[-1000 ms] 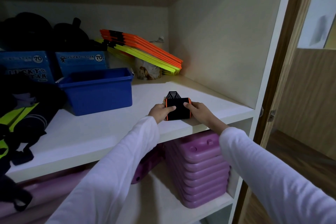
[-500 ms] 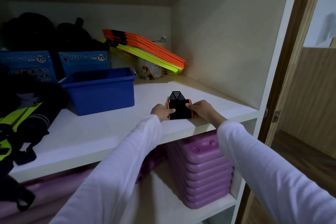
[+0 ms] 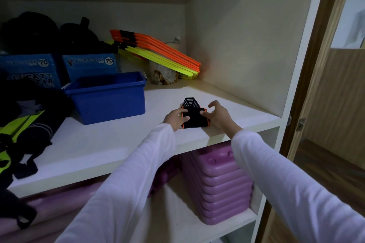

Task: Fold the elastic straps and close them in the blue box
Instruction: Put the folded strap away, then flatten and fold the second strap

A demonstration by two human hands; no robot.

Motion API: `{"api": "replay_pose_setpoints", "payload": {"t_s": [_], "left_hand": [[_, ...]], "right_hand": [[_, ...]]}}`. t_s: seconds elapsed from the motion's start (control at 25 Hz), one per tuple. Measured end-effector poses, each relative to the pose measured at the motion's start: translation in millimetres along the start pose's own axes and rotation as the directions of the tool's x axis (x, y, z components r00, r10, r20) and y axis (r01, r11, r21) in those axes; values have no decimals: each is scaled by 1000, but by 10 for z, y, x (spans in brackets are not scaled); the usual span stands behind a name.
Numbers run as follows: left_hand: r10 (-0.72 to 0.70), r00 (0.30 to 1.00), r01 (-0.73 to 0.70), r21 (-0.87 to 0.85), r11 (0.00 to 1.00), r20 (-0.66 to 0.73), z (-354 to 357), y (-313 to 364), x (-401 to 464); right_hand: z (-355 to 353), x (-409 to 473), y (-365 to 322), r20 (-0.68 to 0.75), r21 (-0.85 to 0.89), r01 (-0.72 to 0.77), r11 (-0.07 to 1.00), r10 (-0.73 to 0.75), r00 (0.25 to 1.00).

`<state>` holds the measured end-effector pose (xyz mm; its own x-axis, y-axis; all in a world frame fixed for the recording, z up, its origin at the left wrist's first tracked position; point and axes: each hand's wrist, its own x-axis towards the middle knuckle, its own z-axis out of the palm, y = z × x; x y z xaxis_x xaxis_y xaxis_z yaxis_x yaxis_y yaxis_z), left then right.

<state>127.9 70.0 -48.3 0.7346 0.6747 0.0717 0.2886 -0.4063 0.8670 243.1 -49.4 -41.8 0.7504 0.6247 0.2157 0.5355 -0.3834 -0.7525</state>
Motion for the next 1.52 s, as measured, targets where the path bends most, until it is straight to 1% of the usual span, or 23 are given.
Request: {"api": "replay_pose_setpoints", "payload": {"t_s": [0.08,0.16,0.24,0.32,0.36,0.44,0.52,0.6,0.72,0.8,0.88,0.96,1.0,1.08,1.16,1.28,1.36,1.44,1.52], "left_hand": [[-1,1000,1,4,1000,4,-5,1,-4],[4,1000,-4,43,999,2,12,23,-31],[46,999,-39,203,978,-26,34,79,-81],[131,990,-99,427,899,-46,46,130,-111],[176,984,-139,496,857,-29,48,153,-126],[205,978,-198,549,812,50,52,197,-165],[190,978,-207,543,814,87,44,194,-203],[181,976,-218,515,829,121,24,177,-262],[168,972,-231,521,821,166,-4,161,-364],[159,978,-205,506,838,133,-36,154,-377],[148,986,-169,477,863,82,-66,145,-370],[145,988,-152,397,905,48,-94,145,-382],[149,988,-150,343,927,29,-101,155,-388],[137,991,-130,236,963,-12,-108,192,-404],[116,992,-107,171,980,-46,-104,212,-388],[89,995,-79,173,982,-52,-94,212,-388],[59,998,-52,169,984,-36,-73,182,-363],[17,1000,-15,144,989,-12,-46,171,-342],[-33,999,33,177,984,-7,-25,193,-330]], "right_hand": [[43,-10,-3,-47,-156,198,968,-208,977],[106,-46,7,-10,-263,327,907,-342,940],[109,-88,29,40,-278,350,895,-353,935],[46,-137,37,113,-267,338,903,-319,941],[0,-159,43,159,-268,329,906,-295,942],[-67,-175,50,219,-293,320,901,-262,940],[-77,-185,39,231,-307,328,893,-264,936],[-63,-183,34,211,-313,341,887,-285,935],[-72,-209,11,181,-321,353,879,-308,934],[-99,-216,-31,191,-334,366,869,-318,929],[-147,-229,-65,205,-306,363,880,-312,928],[-181,-261,-71,193,-209,350,913,-313,930],[-184,-273,-66,175,-133,333,933,-309,935],[-188,-282,-66,163,38,235,971,-238,958],[-207,-264,-78,183,141,152,978,-176,967],[-216,-244,-84,179,151,124,981,-151,972],[-167,-256,-65,191,144,72,987,-99,977],[-100,-257,-66,197,79,48,996,-63,978],[-67,-239,-99,211,-15,61,998,-56,976]]}}
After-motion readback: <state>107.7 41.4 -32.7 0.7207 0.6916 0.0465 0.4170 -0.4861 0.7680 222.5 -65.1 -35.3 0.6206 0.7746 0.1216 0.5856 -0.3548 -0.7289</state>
